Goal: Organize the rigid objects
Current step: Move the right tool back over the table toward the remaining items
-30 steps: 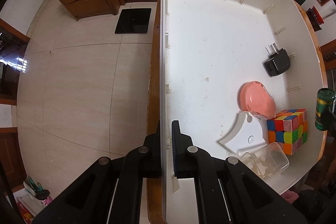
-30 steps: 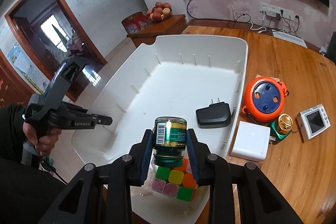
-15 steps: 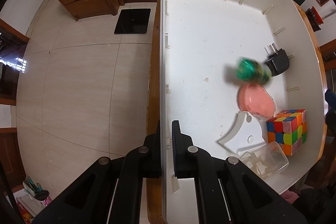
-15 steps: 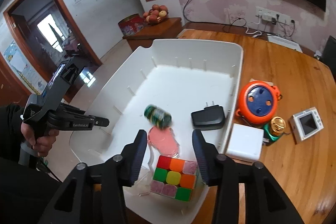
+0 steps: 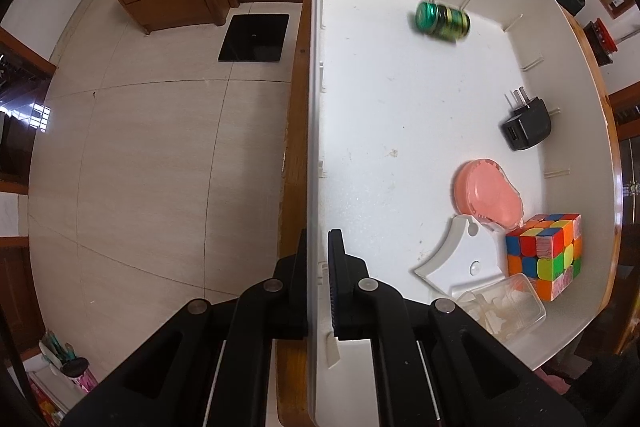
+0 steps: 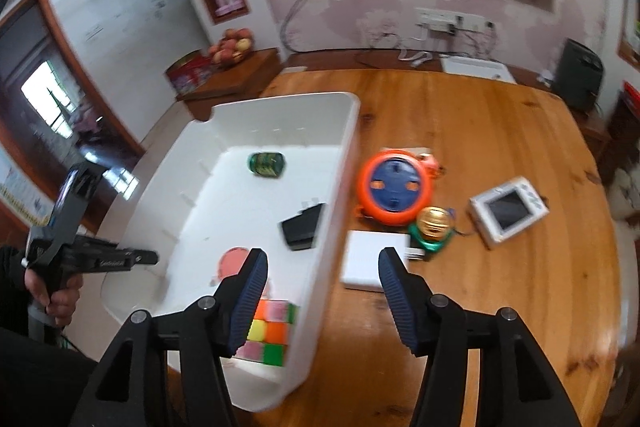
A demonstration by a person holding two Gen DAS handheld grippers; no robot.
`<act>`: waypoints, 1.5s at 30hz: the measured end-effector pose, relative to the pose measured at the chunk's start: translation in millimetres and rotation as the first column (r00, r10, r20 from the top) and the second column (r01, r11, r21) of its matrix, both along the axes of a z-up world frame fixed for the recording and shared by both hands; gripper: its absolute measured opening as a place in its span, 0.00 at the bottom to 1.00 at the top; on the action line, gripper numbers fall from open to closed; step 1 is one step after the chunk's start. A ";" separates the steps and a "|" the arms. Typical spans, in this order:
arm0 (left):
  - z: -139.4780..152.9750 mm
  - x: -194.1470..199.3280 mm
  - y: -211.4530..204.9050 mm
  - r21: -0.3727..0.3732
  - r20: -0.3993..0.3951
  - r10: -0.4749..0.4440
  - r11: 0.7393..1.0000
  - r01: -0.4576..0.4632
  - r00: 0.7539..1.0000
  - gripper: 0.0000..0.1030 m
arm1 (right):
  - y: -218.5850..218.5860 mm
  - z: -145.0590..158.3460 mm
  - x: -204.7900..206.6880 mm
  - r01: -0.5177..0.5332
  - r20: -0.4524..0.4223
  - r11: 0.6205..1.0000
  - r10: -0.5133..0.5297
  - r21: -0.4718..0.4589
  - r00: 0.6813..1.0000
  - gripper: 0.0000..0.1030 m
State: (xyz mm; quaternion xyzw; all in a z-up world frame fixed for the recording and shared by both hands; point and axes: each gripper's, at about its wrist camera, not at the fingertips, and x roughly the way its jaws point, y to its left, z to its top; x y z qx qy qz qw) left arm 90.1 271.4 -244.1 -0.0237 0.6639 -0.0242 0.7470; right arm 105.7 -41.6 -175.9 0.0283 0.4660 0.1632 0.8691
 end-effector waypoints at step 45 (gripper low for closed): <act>-5.2 6.6 0.6 0.040 -0.004 0.091 0.995 -0.091 0.996 0.06 | -142.3 -97.4 133.9 0.483 -0.350 0.876 -0.457 -0.014 0.818 0.80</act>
